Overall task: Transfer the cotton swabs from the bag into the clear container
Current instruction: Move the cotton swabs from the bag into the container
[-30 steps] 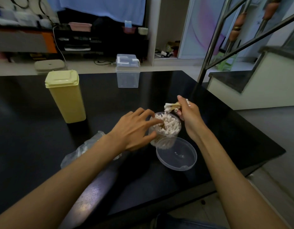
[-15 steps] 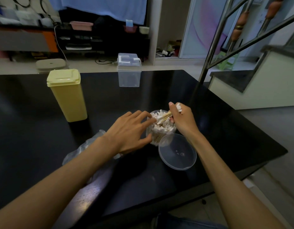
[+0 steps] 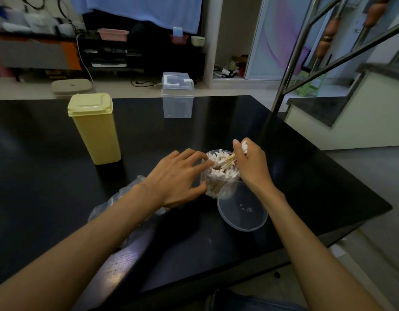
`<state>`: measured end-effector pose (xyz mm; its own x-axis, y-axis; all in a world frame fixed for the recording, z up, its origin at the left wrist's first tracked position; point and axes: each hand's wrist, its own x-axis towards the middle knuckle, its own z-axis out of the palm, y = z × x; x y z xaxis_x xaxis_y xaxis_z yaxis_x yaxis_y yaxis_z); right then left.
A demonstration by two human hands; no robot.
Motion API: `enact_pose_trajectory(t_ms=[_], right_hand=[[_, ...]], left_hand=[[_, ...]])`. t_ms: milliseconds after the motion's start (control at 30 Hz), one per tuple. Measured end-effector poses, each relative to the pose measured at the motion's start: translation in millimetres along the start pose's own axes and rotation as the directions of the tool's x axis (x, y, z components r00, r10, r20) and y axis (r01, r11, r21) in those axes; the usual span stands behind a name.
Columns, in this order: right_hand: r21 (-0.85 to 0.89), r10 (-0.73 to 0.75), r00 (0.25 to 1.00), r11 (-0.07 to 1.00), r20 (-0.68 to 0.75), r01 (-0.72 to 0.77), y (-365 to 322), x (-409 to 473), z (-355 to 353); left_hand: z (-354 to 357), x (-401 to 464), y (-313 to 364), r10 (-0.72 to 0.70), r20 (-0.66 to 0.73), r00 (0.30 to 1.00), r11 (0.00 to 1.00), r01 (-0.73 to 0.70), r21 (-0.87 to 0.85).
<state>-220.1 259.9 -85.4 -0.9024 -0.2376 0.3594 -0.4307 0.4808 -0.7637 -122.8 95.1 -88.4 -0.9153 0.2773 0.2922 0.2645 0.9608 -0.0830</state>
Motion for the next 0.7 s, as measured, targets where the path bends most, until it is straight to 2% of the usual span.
enact_pose_trajectory(t_ms=[67, 167, 300, 400, 600, 700], right_hand=[[-0.118, -0.07, 0.997, 0.99, 0.034, 0.074, -2, -3, -2], [-0.351, -0.141, 0.971, 0.914, 0.192, 0.202, -6, -8, -2], [-0.434, -0.167, 0.932, 0.849, 0.322, 0.302, -9, -6, 0], [-0.537, -0.185, 0.903, 0.751, 0.387, 0.384, -12, -5, 1], [-0.688, 0.038, 0.868, 0.627, 0.495, 0.365, -23, -2, 2], [-0.642, 0.09, 0.824, 0.675, 0.56, 0.363, -28, -1, -3]], left_hand=[[1, 1, 0, 0.004, -0.002, 1.0, 1.0, -0.004, 0.003], [2, 2, 0, 0.002, -0.005, 1.0, 1.0, -0.002, -0.005], [4, 0, 1, -0.006, 0.017, 1.0, 1.0, 0.007, -0.012], [5, -1, 0, -0.004, -0.004, 1.0, 1.0, 0.004, -0.009], [6, -4, 0, 0.01, -0.036, 0.999, 0.999, -0.009, 0.033], [9, -5, 5, -0.076, 0.032, 0.997, 0.991, 0.079, -0.108]])
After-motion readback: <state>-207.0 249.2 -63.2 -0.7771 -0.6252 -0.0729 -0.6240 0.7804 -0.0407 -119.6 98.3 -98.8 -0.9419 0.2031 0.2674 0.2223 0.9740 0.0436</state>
